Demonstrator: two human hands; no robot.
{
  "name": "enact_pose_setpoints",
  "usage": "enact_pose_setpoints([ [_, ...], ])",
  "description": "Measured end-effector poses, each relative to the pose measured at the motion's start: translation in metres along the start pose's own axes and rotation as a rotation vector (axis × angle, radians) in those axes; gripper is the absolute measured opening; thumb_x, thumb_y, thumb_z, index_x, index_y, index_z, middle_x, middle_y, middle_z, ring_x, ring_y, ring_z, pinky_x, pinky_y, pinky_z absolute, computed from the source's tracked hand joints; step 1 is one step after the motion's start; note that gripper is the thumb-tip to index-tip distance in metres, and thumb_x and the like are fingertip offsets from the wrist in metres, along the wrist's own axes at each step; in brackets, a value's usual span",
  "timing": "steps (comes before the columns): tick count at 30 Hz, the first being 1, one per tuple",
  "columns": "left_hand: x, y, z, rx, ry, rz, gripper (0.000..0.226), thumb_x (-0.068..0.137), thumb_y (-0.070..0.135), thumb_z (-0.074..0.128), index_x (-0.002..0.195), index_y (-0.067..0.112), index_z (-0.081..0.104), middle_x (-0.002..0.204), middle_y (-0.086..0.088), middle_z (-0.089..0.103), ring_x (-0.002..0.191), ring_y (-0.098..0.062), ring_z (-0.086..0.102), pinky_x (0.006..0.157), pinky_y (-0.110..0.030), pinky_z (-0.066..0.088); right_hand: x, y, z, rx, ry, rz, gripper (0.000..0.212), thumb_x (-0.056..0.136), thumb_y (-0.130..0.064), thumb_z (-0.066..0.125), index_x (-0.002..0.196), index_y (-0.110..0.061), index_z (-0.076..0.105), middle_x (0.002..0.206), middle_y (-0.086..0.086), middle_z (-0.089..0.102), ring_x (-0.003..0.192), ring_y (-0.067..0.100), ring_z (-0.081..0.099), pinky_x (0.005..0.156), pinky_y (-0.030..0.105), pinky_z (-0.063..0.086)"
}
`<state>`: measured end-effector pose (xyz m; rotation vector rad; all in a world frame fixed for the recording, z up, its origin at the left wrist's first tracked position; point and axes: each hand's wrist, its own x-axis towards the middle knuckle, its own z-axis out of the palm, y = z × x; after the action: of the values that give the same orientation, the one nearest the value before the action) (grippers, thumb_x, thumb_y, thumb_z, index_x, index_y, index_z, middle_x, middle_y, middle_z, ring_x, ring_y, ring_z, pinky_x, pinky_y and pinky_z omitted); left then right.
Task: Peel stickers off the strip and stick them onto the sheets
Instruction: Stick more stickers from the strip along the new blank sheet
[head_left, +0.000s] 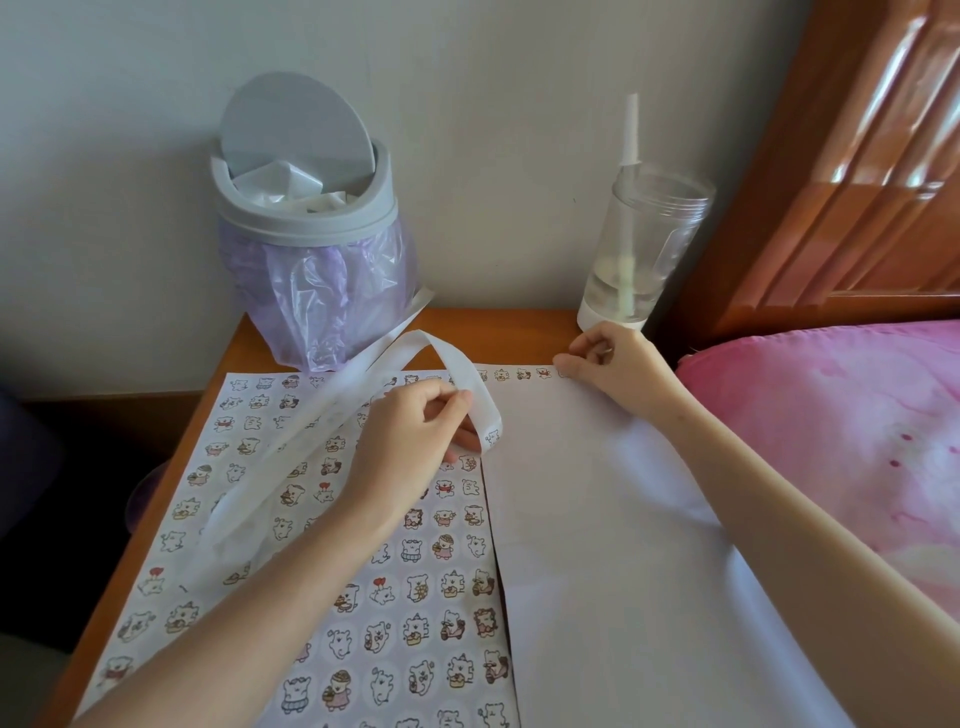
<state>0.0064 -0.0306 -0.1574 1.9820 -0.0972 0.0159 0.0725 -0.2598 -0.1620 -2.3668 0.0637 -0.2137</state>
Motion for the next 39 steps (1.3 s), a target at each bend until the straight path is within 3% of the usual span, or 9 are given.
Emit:
enact_pose_setpoints([
  [3,0.0,-0.001,0.0,0.003,-0.001,0.002,0.018,0.093,0.023,0.053,0.092,0.017,0.07,0.072,0.006,0.074,0.061,-0.014,0.07,0.058,-0.026,0.056,-0.001,-0.001,0.0,-0.018,-0.024,-0.005,0.026,0.076,-0.025,0.078,0.091,-0.014,0.061,0.064,-0.005,0.049,0.058,0.006,0.045,0.055,0.011,0.036],
  [7,0.0,-0.001,-0.001,0.002,-0.006,0.015,0.015,0.093,0.023,0.053,0.093,0.02,0.068,0.072,0.008,0.073,0.06,-0.01,0.07,0.053,-0.019,0.054,0.002,0.006,0.0,0.044,-0.014,-0.008,0.022,0.077,-0.017,0.076,0.092,-0.016,0.06,0.061,-0.007,0.05,0.058,0.004,0.047,0.067,0.023,0.038],
  [12,0.001,0.0,-0.001,-0.035,-0.004,0.0,0.017,0.093,0.023,0.053,0.094,0.017,0.068,0.072,0.005,0.073,0.059,-0.011,0.07,0.055,-0.024,0.056,-0.003,0.0,0.001,0.021,-0.034,-0.002,0.026,0.08,-0.018,0.074,0.101,-0.014,0.059,0.068,-0.008,0.05,0.061,0.003,0.047,0.056,0.005,0.035],
  [15,0.002,0.004,-0.003,-0.152,0.023,-0.02,0.017,0.093,0.02,0.053,0.094,0.012,0.068,0.075,-0.001,0.073,0.06,-0.014,0.071,0.052,-0.025,0.057,-0.012,-0.009,-0.002,0.127,0.021,-0.02,0.01,0.087,-0.014,0.066,0.097,-0.014,0.063,0.073,-0.007,0.056,0.058,-0.001,0.05,0.055,0.004,0.037],
  [18,0.003,0.01,-0.006,-0.236,0.058,-0.006,0.018,0.093,0.02,0.053,0.087,0.011,0.068,0.074,-0.003,0.074,0.061,-0.016,0.072,0.055,-0.026,0.058,-0.035,-0.038,-0.004,0.29,0.011,-0.161,0.008,0.091,-0.012,0.06,0.085,-0.018,0.064,0.074,-0.004,0.064,0.06,-0.004,0.056,0.059,0.009,0.042],
  [23,0.007,0.01,-0.006,-0.288,0.096,0.007,0.02,0.094,0.024,0.054,0.095,0.011,0.068,0.078,-0.004,0.075,0.066,-0.02,0.073,0.068,-0.039,0.059,-0.061,-0.073,0.003,0.271,-0.182,-0.326,0.008,0.085,-0.018,0.069,0.093,-0.017,0.068,0.086,-0.004,0.07,0.08,0.011,0.064,0.074,0.025,0.05],
  [29,0.005,0.01,-0.006,-0.298,0.111,0.014,0.024,0.095,0.025,0.052,0.098,0.007,0.068,0.079,-0.006,0.075,0.067,-0.017,0.073,0.067,-0.034,0.06,-0.065,-0.072,0.006,0.289,-0.193,-0.303,0.01,0.083,-0.011,0.07,0.09,-0.017,0.07,0.086,-0.006,0.071,0.08,0.012,0.067,0.078,0.031,0.056],
  [35,0.0,0.016,-0.005,-0.395,0.06,-0.017,0.036,0.094,0.034,0.051,0.076,0.011,0.072,0.07,-0.002,0.075,0.066,-0.014,0.071,0.062,-0.023,0.057,-0.066,-0.074,0.01,0.403,-0.146,-0.264,0.012,0.08,-0.004,0.071,0.085,-0.016,0.071,0.08,-0.005,0.07,0.071,0.007,0.064,0.071,0.02,0.054],
  [39,0.001,0.013,-0.006,-0.274,0.037,0.02,0.023,0.091,0.029,0.057,0.082,0.016,0.073,0.076,0.001,0.075,0.075,-0.011,0.07,0.066,-0.022,0.054,-0.065,-0.072,0.012,0.431,-0.12,-0.255,0.011,0.08,-0.003,0.07,0.086,-0.012,0.071,0.08,-0.002,0.07,0.071,0.006,0.064,0.071,0.021,0.055],
])
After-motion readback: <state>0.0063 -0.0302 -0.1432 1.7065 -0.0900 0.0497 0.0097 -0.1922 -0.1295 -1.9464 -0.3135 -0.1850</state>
